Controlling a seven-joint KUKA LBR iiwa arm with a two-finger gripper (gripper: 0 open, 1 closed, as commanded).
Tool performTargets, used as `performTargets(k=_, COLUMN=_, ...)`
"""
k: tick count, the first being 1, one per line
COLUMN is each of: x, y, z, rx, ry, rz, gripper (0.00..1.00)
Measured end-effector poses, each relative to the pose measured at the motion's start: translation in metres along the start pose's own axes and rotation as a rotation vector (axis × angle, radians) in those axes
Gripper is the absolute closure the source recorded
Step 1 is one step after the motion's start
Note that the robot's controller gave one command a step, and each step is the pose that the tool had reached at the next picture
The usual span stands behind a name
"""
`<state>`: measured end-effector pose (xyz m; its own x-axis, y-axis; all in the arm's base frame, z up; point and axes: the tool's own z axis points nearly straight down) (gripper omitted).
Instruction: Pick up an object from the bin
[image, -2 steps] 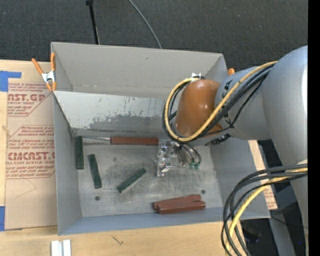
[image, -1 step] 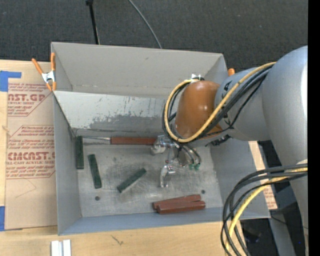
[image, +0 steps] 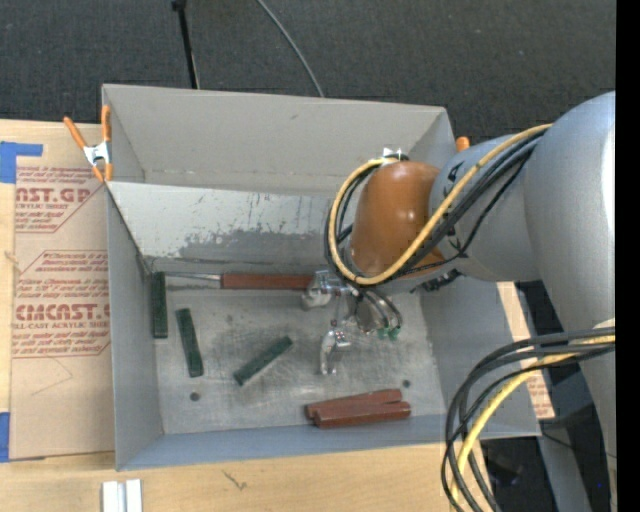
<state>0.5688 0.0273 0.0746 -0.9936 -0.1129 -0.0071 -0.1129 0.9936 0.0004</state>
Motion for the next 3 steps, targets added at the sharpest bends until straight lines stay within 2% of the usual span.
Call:
performTargets(k=1, x=-0.006, y=0.058, z=-0.004, rx=0.003, ry=-0.016, rz=-0.19, gripper=1.0)
performTargets(k=2, x=-0.006, y=0.058, z=-0.004, rx=0.003, ry=-0.016, rz=-0.19, gripper=1.0)
performTargets(k=3, x=-0.019, y=0.052, z=-0.153, rx=0.0, ry=-0.001, rz=-0.144, gripper=1.0)
